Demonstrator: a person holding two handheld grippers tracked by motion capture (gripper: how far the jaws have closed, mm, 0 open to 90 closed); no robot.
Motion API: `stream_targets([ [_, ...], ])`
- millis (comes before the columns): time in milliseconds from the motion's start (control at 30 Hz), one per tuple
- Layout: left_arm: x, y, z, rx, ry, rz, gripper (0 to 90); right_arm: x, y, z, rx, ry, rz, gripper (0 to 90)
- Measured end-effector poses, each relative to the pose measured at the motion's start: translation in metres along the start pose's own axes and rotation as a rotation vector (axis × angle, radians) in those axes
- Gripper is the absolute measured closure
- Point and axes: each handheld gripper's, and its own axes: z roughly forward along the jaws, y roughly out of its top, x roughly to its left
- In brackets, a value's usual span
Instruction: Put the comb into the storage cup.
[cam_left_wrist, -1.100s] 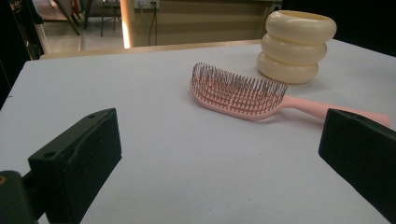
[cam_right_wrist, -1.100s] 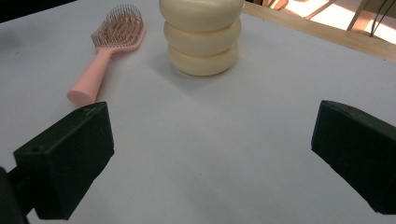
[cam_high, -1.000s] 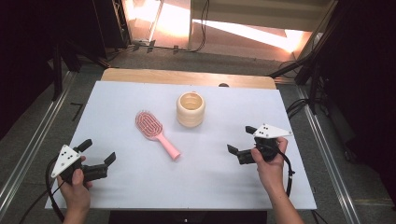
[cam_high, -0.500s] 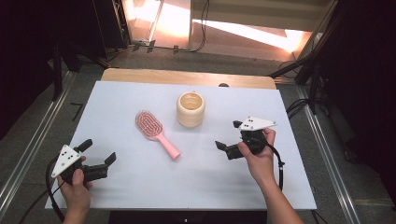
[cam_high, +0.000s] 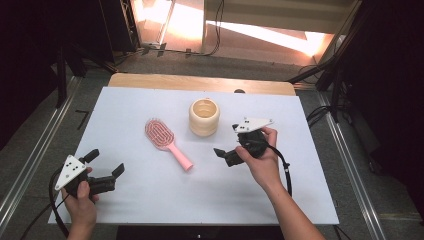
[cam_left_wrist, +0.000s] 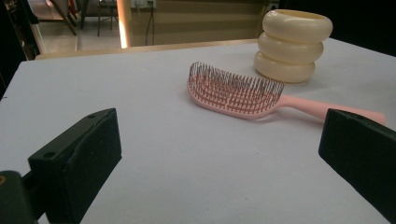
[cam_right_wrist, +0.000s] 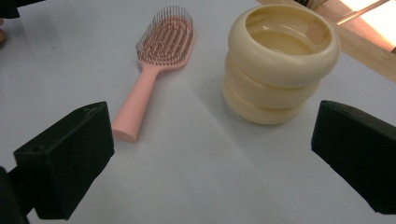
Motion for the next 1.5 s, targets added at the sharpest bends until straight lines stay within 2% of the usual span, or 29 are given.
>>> stream_targets([
  [367, 0.0, 0.0, 0.0, -0.001, -0.004, -0.001, 0.0, 0.007, 0.019, 0.018, 0.029, 0.025, -0.034, 0.0],
  [667, 0.0, 0.0, 0.0, 0.0, -0.003, 0.0, 0.0, 0.016, 0.034, 0.039, 0.08, 0.048, -0.057, 0.0],
  [867, 0.0, 0.0, 0.0, 0.0, -0.003, 0.0, 0.0, 0.02, 0.04, 0.052, 0.115, 0.054, -0.052, 0.0],
  [1300, 0.0, 0.0, 0.0, 0.0, -0.004, -0.003, 0.0, 0.028, 0.051, 0.075, 0.16, 0.075, -0.075, 0.0],
  [1500, 0.001, 0.0, 0.0, -0.004, -0.004, -0.006, 0.0, 0.035, 0.057, 0.093, 0.211, 0.089, -0.081, 0.0],
])
